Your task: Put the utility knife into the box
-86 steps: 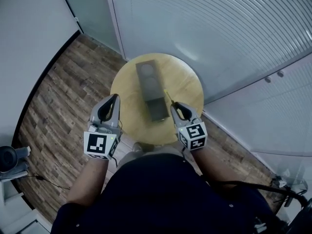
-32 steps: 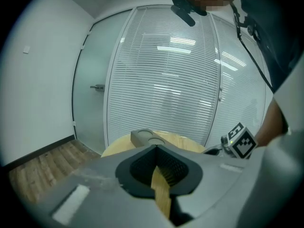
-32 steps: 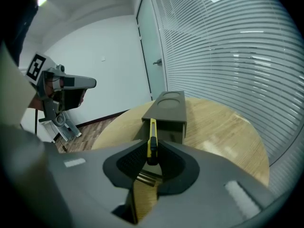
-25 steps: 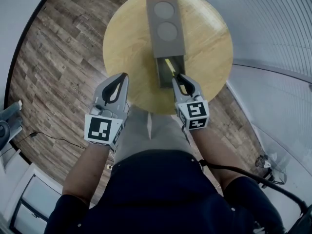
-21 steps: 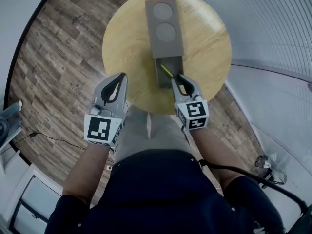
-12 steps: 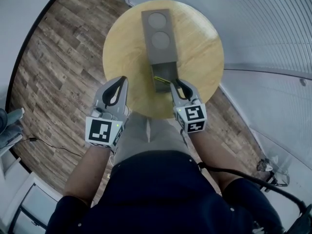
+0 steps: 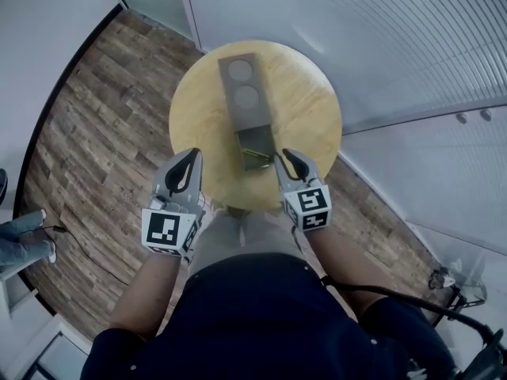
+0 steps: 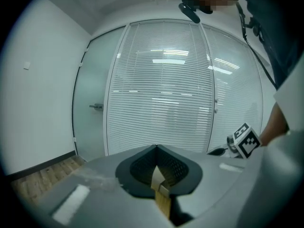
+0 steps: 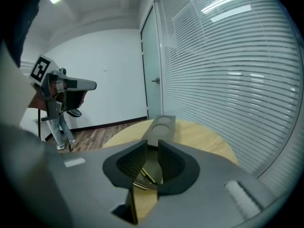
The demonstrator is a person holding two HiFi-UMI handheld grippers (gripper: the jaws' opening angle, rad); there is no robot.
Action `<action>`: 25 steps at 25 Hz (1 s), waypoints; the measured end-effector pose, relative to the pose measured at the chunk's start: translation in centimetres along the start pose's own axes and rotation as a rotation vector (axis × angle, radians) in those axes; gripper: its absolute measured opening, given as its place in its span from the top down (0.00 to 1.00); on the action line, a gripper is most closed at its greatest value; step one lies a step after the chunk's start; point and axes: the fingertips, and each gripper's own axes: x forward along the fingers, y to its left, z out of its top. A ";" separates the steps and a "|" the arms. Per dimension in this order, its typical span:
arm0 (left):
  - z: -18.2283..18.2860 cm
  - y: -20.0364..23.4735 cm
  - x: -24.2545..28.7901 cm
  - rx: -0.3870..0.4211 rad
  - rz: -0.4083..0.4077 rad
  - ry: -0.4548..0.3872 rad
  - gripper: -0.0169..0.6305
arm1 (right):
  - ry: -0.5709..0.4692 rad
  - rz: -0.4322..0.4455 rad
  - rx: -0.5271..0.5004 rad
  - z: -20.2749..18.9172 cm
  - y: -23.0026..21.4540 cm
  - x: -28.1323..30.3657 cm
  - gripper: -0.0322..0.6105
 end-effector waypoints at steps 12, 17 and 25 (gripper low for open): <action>5.1 -2.4 -3.3 0.052 -0.002 -0.097 0.97 | -0.117 -0.039 0.019 5.3 -0.8 -7.7 0.87; 8.0 -3.7 -3.5 0.089 -0.010 -0.157 0.97 | -0.179 -0.043 0.035 7.3 -1.9 -10.7 0.94; 10.7 -5.4 -4.2 0.144 -0.035 -0.201 0.97 | -0.254 -0.007 0.050 9.2 -1.7 -14.1 0.94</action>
